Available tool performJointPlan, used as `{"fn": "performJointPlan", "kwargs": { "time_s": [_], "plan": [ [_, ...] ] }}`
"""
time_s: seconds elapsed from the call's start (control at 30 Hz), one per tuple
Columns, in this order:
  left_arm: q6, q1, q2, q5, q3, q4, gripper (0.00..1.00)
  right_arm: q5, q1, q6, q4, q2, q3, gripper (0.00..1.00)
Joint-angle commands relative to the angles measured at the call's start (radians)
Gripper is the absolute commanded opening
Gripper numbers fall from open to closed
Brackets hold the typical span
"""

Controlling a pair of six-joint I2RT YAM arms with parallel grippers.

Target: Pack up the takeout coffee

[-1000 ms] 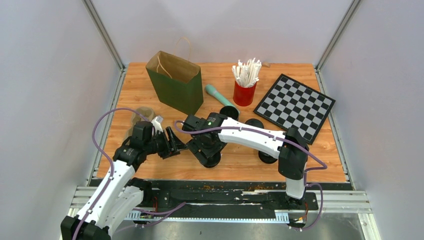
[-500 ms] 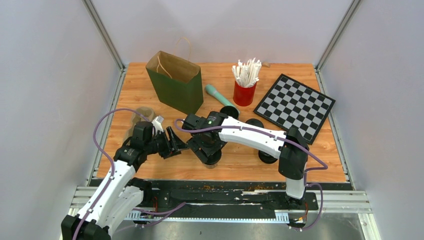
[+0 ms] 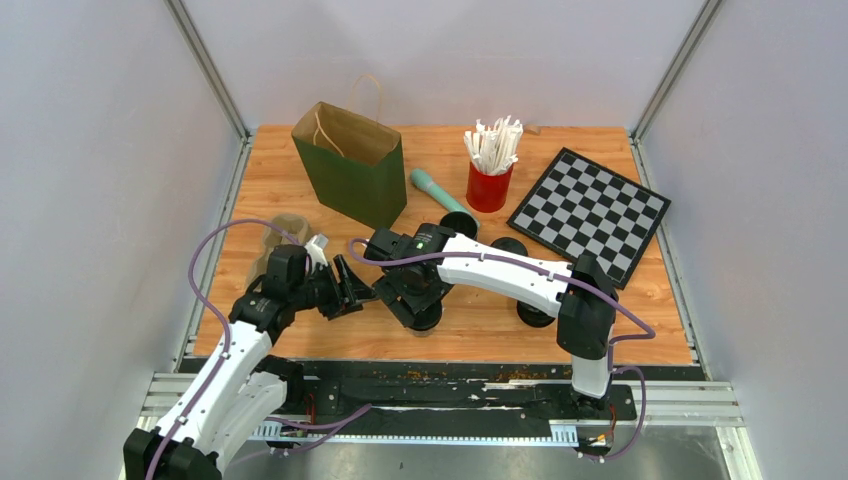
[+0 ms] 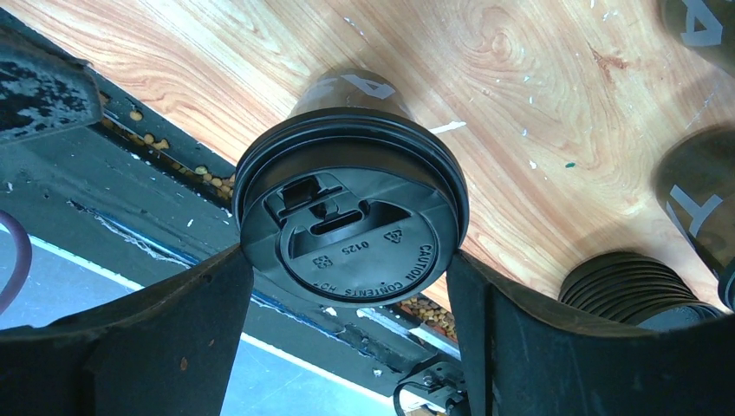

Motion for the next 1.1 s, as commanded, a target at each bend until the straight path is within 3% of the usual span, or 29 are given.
{"fn": "performJointPlan", "kwargs": {
  "time_s": [0.0,0.77,1.07],
  "plan": [
    [-0.008,0.008,-0.006,0.021,-0.004,0.035,0.66,-0.011,0.007,-0.002,0.023,-0.028,-0.006,0.81],
    [0.017,0.008,0.0,0.057,-0.01,0.037,0.68,0.0,0.007,0.006,-0.013,-0.083,0.016,0.82],
    [0.013,0.002,0.043,0.122,-0.021,0.122,0.59,-0.043,-0.037,0.0,0.073,-0.21,-0.08,0.79]
  ]
}}
